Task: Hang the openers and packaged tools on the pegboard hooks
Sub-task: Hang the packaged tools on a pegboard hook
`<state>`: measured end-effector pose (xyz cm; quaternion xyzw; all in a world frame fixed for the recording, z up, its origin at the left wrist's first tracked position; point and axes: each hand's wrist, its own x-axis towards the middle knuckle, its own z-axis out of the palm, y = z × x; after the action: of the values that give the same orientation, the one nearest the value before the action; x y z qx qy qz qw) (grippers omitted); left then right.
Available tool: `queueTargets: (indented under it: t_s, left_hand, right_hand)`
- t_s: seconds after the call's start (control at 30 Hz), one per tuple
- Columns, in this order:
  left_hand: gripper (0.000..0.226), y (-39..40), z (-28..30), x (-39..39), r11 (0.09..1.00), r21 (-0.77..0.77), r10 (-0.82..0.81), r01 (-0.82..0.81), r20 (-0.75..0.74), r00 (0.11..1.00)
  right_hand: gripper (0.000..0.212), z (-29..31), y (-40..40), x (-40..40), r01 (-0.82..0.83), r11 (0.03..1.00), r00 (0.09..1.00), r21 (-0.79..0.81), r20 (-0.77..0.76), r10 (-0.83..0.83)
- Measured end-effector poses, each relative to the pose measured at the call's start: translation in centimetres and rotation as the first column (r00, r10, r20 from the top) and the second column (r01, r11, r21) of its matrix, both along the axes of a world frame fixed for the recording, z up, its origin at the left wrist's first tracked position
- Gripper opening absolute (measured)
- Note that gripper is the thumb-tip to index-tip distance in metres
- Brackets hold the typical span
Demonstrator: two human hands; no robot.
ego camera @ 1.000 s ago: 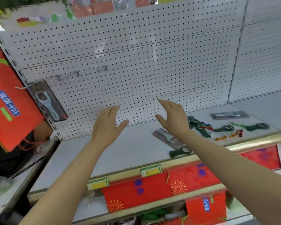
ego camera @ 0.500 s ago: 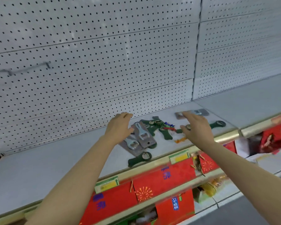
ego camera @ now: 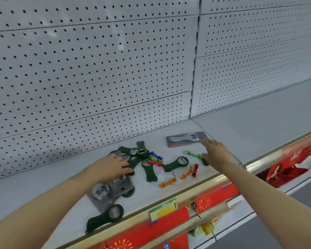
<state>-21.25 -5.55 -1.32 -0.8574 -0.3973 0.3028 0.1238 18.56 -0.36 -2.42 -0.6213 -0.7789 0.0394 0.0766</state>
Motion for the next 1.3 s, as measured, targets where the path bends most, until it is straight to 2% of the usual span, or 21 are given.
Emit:
queueTargets:
  t_s: [0.1,0.17,0.2,0.27,0.33,0.4,0.47,0.57,0.67,0.73,0.77,0.87,0.93,1.0,1.1,1.17,1.3]
  left_hand:
    - [0.055,1.2,0.0,-0.7,0.993,-0.059,-0.107,0.107,0.001,0.994]
    - [0.037,1.4,-0.1,-0.9,0.978,-0.053,-0.201,0.202,0.023,0.979]
    - [0.033,1.5,0.0,-0.9,0.978,-0.064,-0.199,0.200,0.020,0.980]
    - [0.039,1.7,0.2,-1.2,0.985,-0.124,-0.126,0.124,-0.008,0.992]
    - [0.057,1.8,-0.1,-2.6,0.986,-0.165,-0.007,0.004,-0.019,1.000]
    - [0.069,1.6,0.2,-3.8,0.995,-0.064,0.085,-0.082,0.046,0.995]
    - [0.075,1.3,0.7,-4.3,0.986,0.062,0.143,-0.157,0.186,0.972]
    - [0.074,1.0,1.6,-3.6,0.936,0.138,0.220,-0.324,0.490,0.844]
    - [0.075,0.4,2.5,-1.3,0.855,0.132,0.308,-0.502,0.649,0.696]
    - [0.073,-0.4,3.0,0.4,0.798,0.103,0.347,-0.593,0.727,0.592]
    - [0.075,-0.8,3.3,1.4,0.767,0.067,0.361,-0.638,0.777,0.515]
    - [0.070,-1.6,3.6,3.7,0.673,-0.083,0.316,-0.735,0.931,0.184]
    - [0.064,-1.7,3.7,4.9,0.611,-0.183,0.226,-0.770,0.973,-0.051]
    - [0.060,-1.8,3.9,5.8,0.574,-0.232,0.124,-0.785,0.973,-0.197]
    - [0.054,-2.8,4.7,6.6,0.564,-0.322,-0.013,-0.761,0.918,-0.397]
    - [0.057,-3.9,5.3,6.8,0.574,-0.342,-0.090,-0.744,0.877,-0.472]
    - [0.081,-7.2,6.7,5.8,0.560,-0.338,-0.155,-0.756,0.854,-0.497]
  right_hand:
    - [0.054,-0.3,5.1,1.8,-0.020,0.998,0.999,-0.064,-0.026,0.018]
    - [0.058,-0.7,8.4,2.9,-0.028,0.995,0.998,-0.098,-0.052,0.023]
    - [0.061,-0.7,10.1,3.2,-0.051,0.992,0.998,-0.119,-0.048,0.045]
    - [0.065,-0.7,13.2,3.8,-0.108,0.983,0.994,-0.146,-0.018,0.106]
    - [0.071,-0.8,15.8,3.9,-0.165,0.964,0.983,-0.207,0.045,0.177]
    - [0.084,-1.0,17.7,3.8,-0.193,0.930,0.962,-0.312,0.126,0.242]
    - [0.091,-1.1,18.8,3.4,-0.198,0.898,0.946,-0.394,0.161,0.280]
    - [0.084,-0.9,19.6,2.6,-0.208,0.880,0.928,-0.426,0.198,0.316]
    - [0.094,-1.0,19.8,2.6,-0.177,0.882,0.938,-0.436,0.197,0.286]
    - [0.098,-1.0,19.7,3.2,-0.185,0.892,0.956,-0.412,0.134,0.260]
    - [0.093,-1.0,19.5,3.5,-0.208,0.891,0.966,-0.403,0.057,0.251]
    - [0.063,-0.5,18.9,3.8,-0.267,0.901,0.952,-0.342,-0.237,0.192]
    - [0.045,0.1,18.2,3.4,-0.254,0.934,0.879,-0.252,-0.464,0.113]
    - [0.035,1.4,17.1,2.6,-0.218,0.958,0.734,-0.188,-0.678,0.034]
    - [0.028,4.2,15.1,0.3,-0.188,0.970,0.474,-0.153,-0.879,-0.047]
    - [0.022,5.9,13.6,-1.8,-0.175,0.976,0.326,-0.127,-0.943,-0.065]
    - [0.017,8.8,9.5,-6.8,-0.175,0.980,0.104,-0.093,-0.992,-0.076]
